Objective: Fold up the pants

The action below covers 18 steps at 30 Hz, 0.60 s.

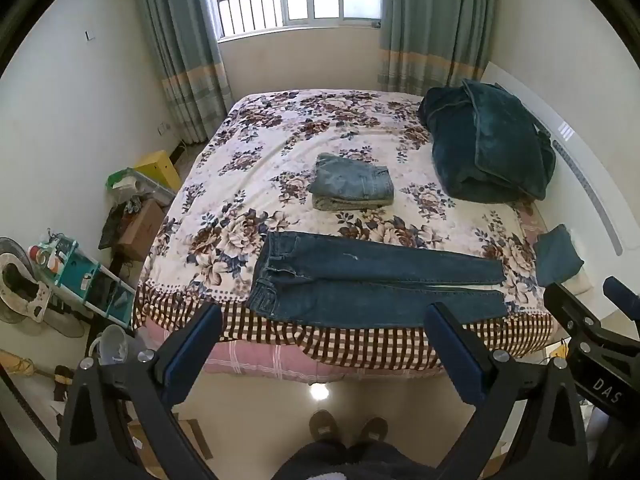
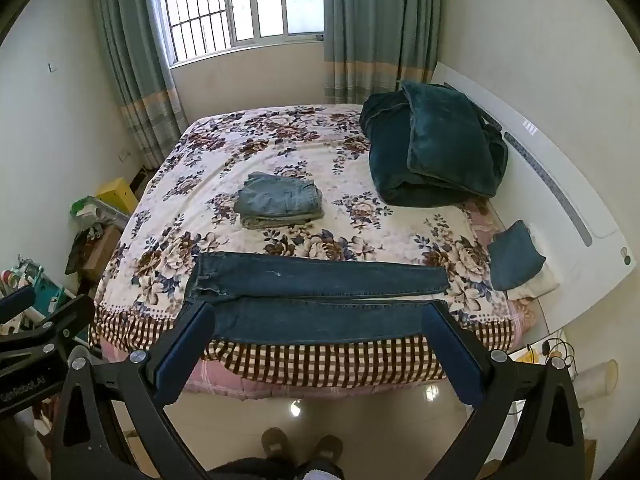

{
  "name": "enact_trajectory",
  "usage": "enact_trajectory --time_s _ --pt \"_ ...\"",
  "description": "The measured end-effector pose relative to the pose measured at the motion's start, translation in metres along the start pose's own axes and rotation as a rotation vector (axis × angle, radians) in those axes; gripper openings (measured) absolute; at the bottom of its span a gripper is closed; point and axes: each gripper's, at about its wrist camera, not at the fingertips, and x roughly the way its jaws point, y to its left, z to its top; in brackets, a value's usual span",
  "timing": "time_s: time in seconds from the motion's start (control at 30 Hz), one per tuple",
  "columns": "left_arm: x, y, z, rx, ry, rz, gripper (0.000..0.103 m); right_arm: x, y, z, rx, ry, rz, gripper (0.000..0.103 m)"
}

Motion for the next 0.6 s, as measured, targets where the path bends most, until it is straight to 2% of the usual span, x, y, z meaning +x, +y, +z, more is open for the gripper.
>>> enact_trajectory --time_s 0.6 --pt "0.001 -0.011 0.003 0.000 -0.017 0.016 0.103 0.000 0.000 0.000 -0.005 0.008 0.003 0.103"
